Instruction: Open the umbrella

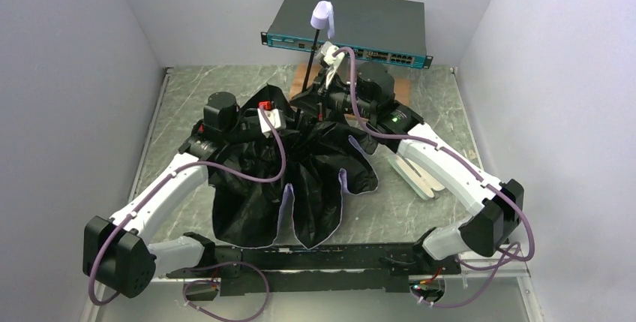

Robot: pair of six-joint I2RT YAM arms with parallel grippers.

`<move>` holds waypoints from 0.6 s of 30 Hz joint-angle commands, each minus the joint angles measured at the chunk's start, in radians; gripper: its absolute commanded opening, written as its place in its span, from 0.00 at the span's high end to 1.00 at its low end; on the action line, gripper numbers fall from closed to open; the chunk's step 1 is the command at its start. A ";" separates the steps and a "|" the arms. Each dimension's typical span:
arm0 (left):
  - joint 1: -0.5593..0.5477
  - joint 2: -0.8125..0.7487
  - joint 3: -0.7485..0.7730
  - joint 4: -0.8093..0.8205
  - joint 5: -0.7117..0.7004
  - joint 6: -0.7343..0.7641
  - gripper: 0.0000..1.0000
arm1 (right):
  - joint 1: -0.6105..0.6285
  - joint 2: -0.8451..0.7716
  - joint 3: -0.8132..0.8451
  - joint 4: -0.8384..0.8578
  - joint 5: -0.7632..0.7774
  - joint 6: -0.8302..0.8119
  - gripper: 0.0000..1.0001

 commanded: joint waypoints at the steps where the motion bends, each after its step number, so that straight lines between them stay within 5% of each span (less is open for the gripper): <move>1: 0.042 0.117 -0.059 -0.298 -0.123 0.051 0.67 | -0.003 -0.108 0.195 0.353 -0.073 0.101 1.00; 7: 0.060 0.184 -0.043 -0.314 -0.148 0.051 0.60 | -0.003 -0.111 0.211 0.346 -0.073 0.095 1.00; 18: 0.064 0.288 -0.013 -0.304 -0.167 0.064 0.66 | -0.002 -0.124 0.222 0.340 -0.076 0.082 1.00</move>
